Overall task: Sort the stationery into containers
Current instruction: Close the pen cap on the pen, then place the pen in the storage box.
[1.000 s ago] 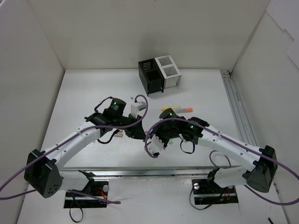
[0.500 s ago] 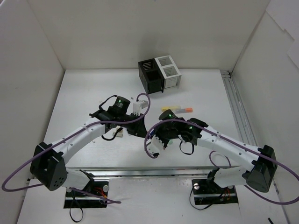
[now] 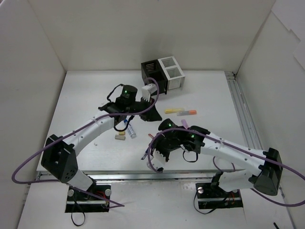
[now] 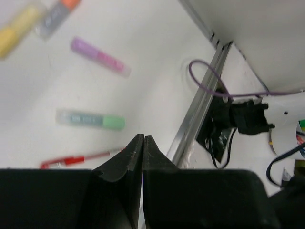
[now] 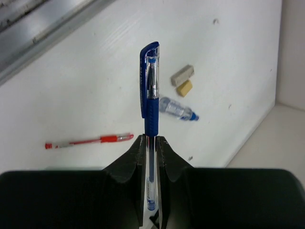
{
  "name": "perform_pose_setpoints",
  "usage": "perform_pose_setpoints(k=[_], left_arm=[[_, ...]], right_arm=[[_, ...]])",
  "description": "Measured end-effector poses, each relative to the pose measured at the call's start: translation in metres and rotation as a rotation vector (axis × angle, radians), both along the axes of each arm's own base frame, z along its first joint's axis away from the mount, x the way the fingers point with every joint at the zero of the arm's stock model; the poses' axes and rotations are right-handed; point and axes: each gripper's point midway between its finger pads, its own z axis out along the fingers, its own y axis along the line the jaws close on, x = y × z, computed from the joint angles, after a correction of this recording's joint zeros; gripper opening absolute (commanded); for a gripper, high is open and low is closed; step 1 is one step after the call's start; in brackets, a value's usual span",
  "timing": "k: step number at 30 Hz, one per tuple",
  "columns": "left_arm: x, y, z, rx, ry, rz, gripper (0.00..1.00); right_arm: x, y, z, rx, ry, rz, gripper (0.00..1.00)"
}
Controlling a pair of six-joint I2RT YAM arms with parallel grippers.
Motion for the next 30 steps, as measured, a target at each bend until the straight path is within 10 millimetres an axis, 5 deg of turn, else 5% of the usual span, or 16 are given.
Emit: perform_pose_setpoints(k=[5, 10, 12, 14, 15, 20, 24, 27, 30], left_arm=[[0.021, -0.015, 0.043, -0.104, -0.146, -0.006, 0.00], [0.026, -0.015, 0.046, -0.100, -0.175, 0.010, 0.01], [0.030, -0.010, 0.045, -0.084, -0.187, 0.033, 0.29], [0.038, 0.004, 0.048, -0.072, -0.200, 0.084, 0.76], [0.042, 0.013, 0.051, -0.066, -0.210, 0.114, 1.00], [0.066, 0.094, 0.073, -0.038, -0.289, 0.411, 1.00], [0.061, 0.168, 0.091, -0.018, -0.350, 0.716, 1.00], [0.042, 0.211, 0.090, -0.020, -0.358, 0.913, 1.00], [0.024, 0.240, 0.067, -0.006, -0.326, 1.060, 1.00]], right_arm=[[-0.019, 0.008, 0.011, 0.059, 0.043, 0.059, 0.00], [-0.018, 0.008, 0.011, 0.061, 0.053, 0.043, 0.00], [-0.017, 0.008, 0.013, 0.065, 0.069, 0.021, 0.00], [-0.013, 0.008, 0.019, 0.085, 0.089, -0.003, 0.00], [-0.009, 0.008, 0.024, 0.099, 0.098, -0.022, 0.00], [0.027, 0.000, 0.063, 0.212, 0.148, -0.152, 0.00], [0.066, -0.010, 0.093, 0.332, 0.217, -0.290, 0.00], [0.114, -0.016, 0.112, 0.493, 0.302, -0.478, 0.00], [0.180, -0.022, 0.130, 0.713, 0.368, -0.708, 0.00]])
